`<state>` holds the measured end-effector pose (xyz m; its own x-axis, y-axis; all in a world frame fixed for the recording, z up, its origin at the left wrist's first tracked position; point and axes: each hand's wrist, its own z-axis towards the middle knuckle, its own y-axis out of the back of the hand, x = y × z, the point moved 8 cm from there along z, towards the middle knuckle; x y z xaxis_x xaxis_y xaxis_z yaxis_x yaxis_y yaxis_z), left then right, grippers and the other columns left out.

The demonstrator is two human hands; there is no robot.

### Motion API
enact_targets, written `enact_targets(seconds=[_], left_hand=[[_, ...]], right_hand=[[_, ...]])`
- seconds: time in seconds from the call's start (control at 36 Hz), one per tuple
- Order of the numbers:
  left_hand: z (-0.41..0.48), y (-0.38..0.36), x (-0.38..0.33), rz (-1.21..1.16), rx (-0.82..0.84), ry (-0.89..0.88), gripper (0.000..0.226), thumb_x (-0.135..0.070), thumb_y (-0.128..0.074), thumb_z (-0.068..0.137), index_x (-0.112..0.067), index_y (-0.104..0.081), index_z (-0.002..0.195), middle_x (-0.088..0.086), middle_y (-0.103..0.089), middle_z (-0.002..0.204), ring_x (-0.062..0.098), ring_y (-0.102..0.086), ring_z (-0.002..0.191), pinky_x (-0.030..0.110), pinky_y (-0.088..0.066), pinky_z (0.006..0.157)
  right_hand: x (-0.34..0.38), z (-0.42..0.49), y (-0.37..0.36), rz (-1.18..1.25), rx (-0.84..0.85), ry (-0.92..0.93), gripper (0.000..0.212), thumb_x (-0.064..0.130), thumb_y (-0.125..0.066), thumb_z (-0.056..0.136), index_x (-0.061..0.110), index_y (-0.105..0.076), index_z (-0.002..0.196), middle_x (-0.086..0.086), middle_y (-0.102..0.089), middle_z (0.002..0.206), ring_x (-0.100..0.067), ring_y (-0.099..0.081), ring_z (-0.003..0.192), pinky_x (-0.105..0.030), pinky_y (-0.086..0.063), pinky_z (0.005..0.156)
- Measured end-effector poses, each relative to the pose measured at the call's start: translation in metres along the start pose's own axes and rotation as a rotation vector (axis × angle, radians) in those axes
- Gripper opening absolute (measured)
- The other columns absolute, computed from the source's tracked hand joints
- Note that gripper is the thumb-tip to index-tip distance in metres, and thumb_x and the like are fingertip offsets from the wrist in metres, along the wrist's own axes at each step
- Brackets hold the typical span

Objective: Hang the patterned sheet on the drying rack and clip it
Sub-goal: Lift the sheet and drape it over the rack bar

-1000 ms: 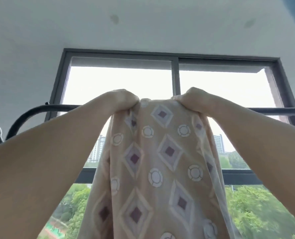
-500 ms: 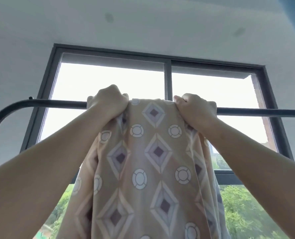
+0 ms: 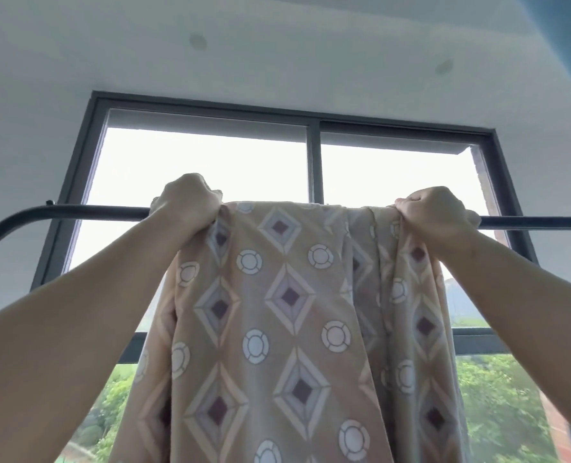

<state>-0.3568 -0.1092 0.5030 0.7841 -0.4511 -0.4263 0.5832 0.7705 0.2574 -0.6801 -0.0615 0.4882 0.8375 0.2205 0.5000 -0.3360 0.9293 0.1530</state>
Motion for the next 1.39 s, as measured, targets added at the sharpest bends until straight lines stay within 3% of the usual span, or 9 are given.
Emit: enact_targets(seconds=[0.08, 0.17, 0.25, 0.36, 0.53, 0.64, 0.75, 0.86, 1.39], left_hand=[[-0.002, -0.002, -0.001, 0.07, -0.027, 0.03, 0.022, -0.02, -0.044, 0.093, -0.006, -0.054, 0.106, 0.016, -0.059, 0.112, 0.034, -0.05, 0.107, 0.04, -0.035, 0.095], [-0.013, -0.001, -0.024, 0.22, -0.152, -0.052, 0.027, -0.022, -0.043, 0.091, -0.009, -0.048, 0.114, 0.012, -0.049, 0.122, 0.033, -0.042, 0.116, 0.043, -0.03, 0.095], [-0.034, -0.021, -0.07, 0.125, -0.063, -0.361, 0.036, -0.042, -0.044, 0.092, -0.024, -0.046, 0.122, -0.003, -0.044, 0.135, 0.022, -0.038, 0.127, 0.045, -0.025, 0.104], [-0.05, -0.061, -0.091, 0.119, 0.25, -0.452, 0.039, -0.056, -0.033, 0.092, -0.036, -0.052, 0.119, -0.009, -0.061, 0.115, 0.015, -0.053, 0.108, 0.042, -0.037, 0.097], [-0.039, -0.054, -0.085, 0.034, 0.148, -0.452, 0.015, -0.043, -0.045, 0.093, -0.031, -0.053, 0.088, -0.014, -0.054, 0.085, 0.012, -0.052, 0.093, 0.031, -0.034, 0.084], [-0.034, -0.045, -0.068, -0.025, 0.112, -0.388, 0.015, -0.04, -0.047, 0.093, -0.031, -0.055, 0.085, -0.013, -0.057, 0.082, 0.013, -0.051, 0.087, 0.032, -0.036, 0.079], [-0.04, -0.048, -0.073, 0.002, 0.078, -0.381, 0.018, -0.036, -0.042, 0.095, -0.027, -0.057, 0.091, -0.011, -0.058, 0.085, 0.013, -0.051, 0.089, 0.031, -0.032, 0.078], [-0.046, -0.049, -0.081, 0.034, 0.034, -0.376, 0.023, -0.038, -0.037, 0.095, -0.026, -0.057, 0.091, -0.005, -0.064, 0.087, 0.018, -0.054, 0.093, 0.041, -0.036, 0.091], [-0.047, -0.041, -0.075, -0.083, -0.046, -0.344, 0.026, -0.03, -0.042, 0.096, -0.02, -0.053, 0.075, -0.006, -0.056, 0.067, 0.021, -0.056, 0.08, 0.036, -0.033, 0.093]], right_hand=[[0.009, -0.011, 0.011, -0.187, -0.11, 0.058, 0.016, 0.024, -0.047, 0.092, 0.018, -0.057, 0.103, -0.005, -0.057, 0.114, -0.031, -0.041, 0.121, -0.043, -0.024, 0.103], [0.05, -0.03, -0.003, -0.153, -0.038, 0.351, 0.035, 0.025, -0.048, 0.093, 0.022, -0.044, 0.128, 0.002, -0.044, 0.138, -0.023, -0.035, 0.13, -0.043, -0.019, 0.11], [0.071, -0.049, -0.034, -0.039, 0.191, 0.465, 0.03, 0.032, -0.034, 0.099, 0.025, -0.053, 0.121, 0.003, -0.061, 0.119, -0.017, -0.05, 0.117, -0.041, -0.027, 0.109], [0.06, -0.051, -0.039, -0.052, 0.105, 0.481, 0.036, 0.027, -0.024, 0.1, 0.02, -0.052, 0.123, -0.002, -0.063, 0.116, -0.019, -0.049, 0.114, -0.033, -0.027, 0.101], [0.031, -0.036, -0.029, -0.231, 0.001, 0.49, 0.031, 0.024, -0.022, 0.099, 0.015, -0.052, 0.102, 0.0, -0.06, 0.103, -0.02, -0.044, 0.095, -0.031, -0.019, 0.082], [-0.01, -0.013, -0.006, -0.274, -0.014, 0.327, 0.026, 0.02, -0.023, 0.096, 0.014, -0.047, 0.089, -0.003, -0.056, 0.092, -0.02, -0.039, 0.087, -0.035, -0.022, 0.086], [-0.016, -0.002, -0.002, -0.305, 0.033, 0.196, 0.039, 0.03, -0.021, 0.091, 0.015, -0.055, 0.1, -0.012, -0.06, 0.11, -0.026, -0.045, 0.102, -0.041, -0.023, 0.1], [0.029, -0.033, -0.027, -0.237, 0.12, 0.438, 0.039, 0.037, -0.023, 0.099, 0.024, -0.048, 0.126, 0.0, -0.05, 0.133, -0.02, -0.037, 0.126, -0.041, -0.018, 0.108], [0.008, -0.026, -0.011, -0.373, -0.04, 0.281, 0.05, 0.038, -0.016, 0.099, 0.012, -0.056, 0.114, -0.01, -0.056, 0.122, -0.026, -0.041, 0.12, -0.044, -0.017, 0.107]])
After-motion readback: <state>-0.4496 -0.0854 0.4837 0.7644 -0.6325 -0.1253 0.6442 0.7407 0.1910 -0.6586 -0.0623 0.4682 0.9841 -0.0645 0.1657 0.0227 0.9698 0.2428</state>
